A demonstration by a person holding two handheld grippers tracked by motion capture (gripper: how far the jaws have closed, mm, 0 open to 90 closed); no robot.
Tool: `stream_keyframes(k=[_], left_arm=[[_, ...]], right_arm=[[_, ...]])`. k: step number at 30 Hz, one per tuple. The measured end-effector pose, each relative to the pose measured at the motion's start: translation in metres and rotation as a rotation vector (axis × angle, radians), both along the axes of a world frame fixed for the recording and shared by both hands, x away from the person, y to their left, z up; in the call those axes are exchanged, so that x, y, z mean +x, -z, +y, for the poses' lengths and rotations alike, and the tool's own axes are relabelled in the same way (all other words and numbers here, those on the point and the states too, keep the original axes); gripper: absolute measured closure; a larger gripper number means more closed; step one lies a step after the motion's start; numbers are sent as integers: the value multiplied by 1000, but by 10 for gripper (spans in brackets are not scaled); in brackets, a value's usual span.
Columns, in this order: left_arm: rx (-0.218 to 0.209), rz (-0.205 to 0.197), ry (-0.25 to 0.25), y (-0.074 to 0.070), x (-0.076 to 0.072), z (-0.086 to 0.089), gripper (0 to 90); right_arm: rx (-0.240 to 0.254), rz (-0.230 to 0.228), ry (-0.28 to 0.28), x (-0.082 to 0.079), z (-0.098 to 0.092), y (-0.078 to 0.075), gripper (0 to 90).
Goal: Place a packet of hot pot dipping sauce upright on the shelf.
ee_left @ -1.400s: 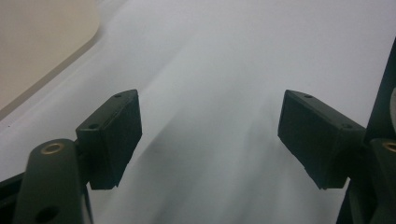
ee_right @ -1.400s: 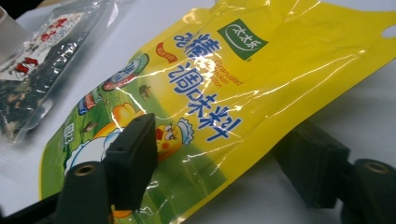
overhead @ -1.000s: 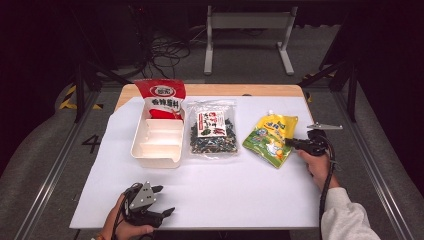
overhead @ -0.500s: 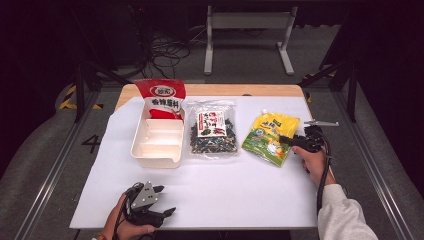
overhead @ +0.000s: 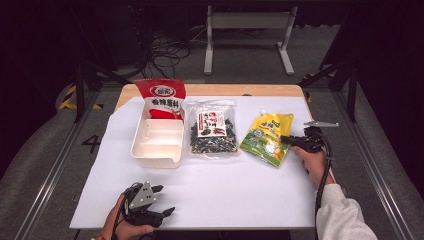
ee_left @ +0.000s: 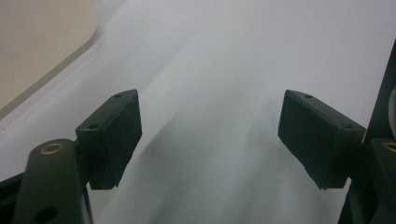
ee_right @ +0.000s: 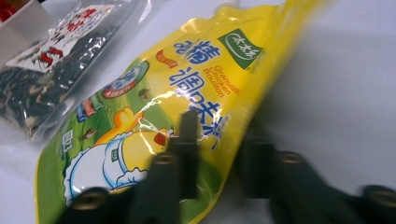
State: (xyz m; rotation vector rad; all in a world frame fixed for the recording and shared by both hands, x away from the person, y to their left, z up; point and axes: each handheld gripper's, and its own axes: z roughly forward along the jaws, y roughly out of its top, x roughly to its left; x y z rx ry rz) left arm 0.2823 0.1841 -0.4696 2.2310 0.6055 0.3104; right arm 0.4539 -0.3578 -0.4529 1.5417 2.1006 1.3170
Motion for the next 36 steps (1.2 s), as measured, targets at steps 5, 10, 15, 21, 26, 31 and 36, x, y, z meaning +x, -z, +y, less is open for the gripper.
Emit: stream_keyframes(k=[5,10,15,21,26,31,36], left_arm=[[5,4,8,1,0,-2,223],[8,6,10,1,0,-3,223],[10,9,9,1,1,-2,222],[7,5,7,0,1,-2,221],[-1,0,-1,-1,1,0,220],[-3,1,-3,-1,0,0,220],[-4,1,-2,-1,0,0,220]], right_arm=[[39,45,7,6,6,2,400],[9,45,14,10,15,2,540],[-26,31,-13,8,19,1,854],[-35,9,-52,4,20,0,896],[-27,-10,-59,-1,17,-1,896],[-27,-20,-56,-4,15,-4,896],[-103,-7,-38,-4,17,-4,777]])
